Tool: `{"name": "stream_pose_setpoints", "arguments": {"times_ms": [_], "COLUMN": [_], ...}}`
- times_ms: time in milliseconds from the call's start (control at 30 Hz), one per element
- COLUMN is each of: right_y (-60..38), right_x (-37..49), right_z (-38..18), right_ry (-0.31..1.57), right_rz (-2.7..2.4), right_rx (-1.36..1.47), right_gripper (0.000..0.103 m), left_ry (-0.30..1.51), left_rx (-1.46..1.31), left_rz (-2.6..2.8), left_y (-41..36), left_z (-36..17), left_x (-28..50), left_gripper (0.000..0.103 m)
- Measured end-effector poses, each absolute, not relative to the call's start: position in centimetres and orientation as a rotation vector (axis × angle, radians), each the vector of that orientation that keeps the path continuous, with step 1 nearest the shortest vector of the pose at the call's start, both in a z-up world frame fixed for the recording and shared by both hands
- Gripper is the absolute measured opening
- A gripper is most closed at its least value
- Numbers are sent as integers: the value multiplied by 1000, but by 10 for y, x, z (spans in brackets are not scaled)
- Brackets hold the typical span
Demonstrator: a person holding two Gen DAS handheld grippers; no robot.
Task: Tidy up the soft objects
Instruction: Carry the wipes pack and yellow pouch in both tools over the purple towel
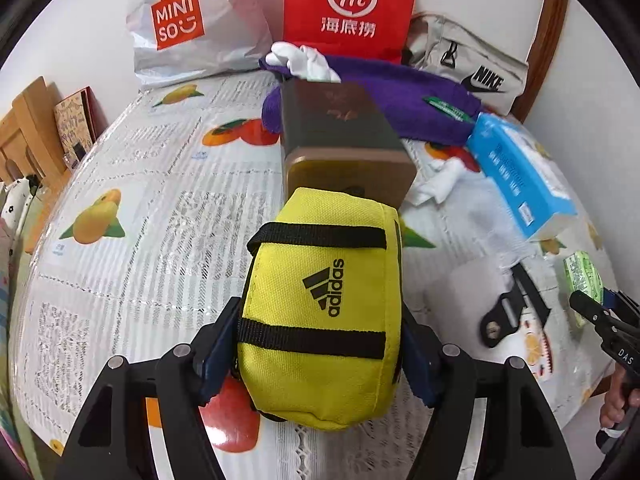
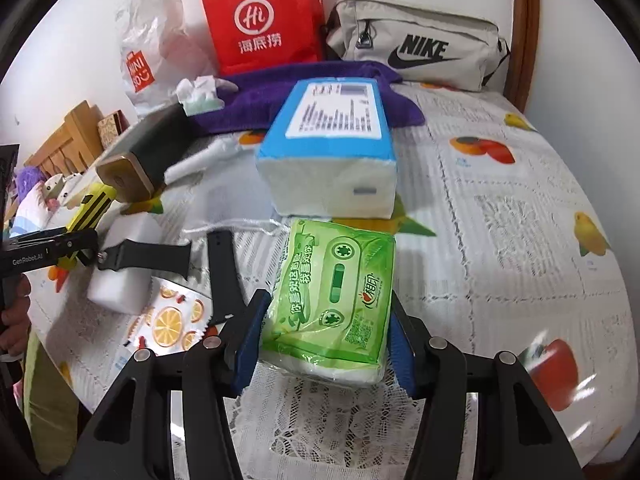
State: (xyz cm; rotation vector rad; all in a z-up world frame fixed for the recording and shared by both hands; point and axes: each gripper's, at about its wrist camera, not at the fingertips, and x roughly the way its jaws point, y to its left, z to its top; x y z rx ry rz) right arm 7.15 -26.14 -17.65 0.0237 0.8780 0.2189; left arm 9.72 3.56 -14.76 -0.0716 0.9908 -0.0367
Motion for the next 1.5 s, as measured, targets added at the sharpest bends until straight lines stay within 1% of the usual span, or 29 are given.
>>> {"name": "stream_pose_setpoints", "arguments": {"times_ms": [400, 767, 1133, 1500], "right_y": [-262, -253, -249, -249], "right_x": [74, 104, 163, 235], "right_z": [-133, -98, -76, -72], "right_ry": [798, 755, 739, 766], "right_rz": [286, 315, 295, 287], "right_rx": [35, -8, -5, 9], "right_gripper": [55, 55, 55, 56], "left_ry": [930, 893, 888, 910], "left_rx": [-137, -148, -153, -160], "left_rz": [-93, -100, -108, -92], "left_y": [33, 27, 24, 25], "left_z": [-104, -75, -66, -70], "left_x": [95, 130, 178, 232], "left_gripper": [69, 69, 69, 69]}}
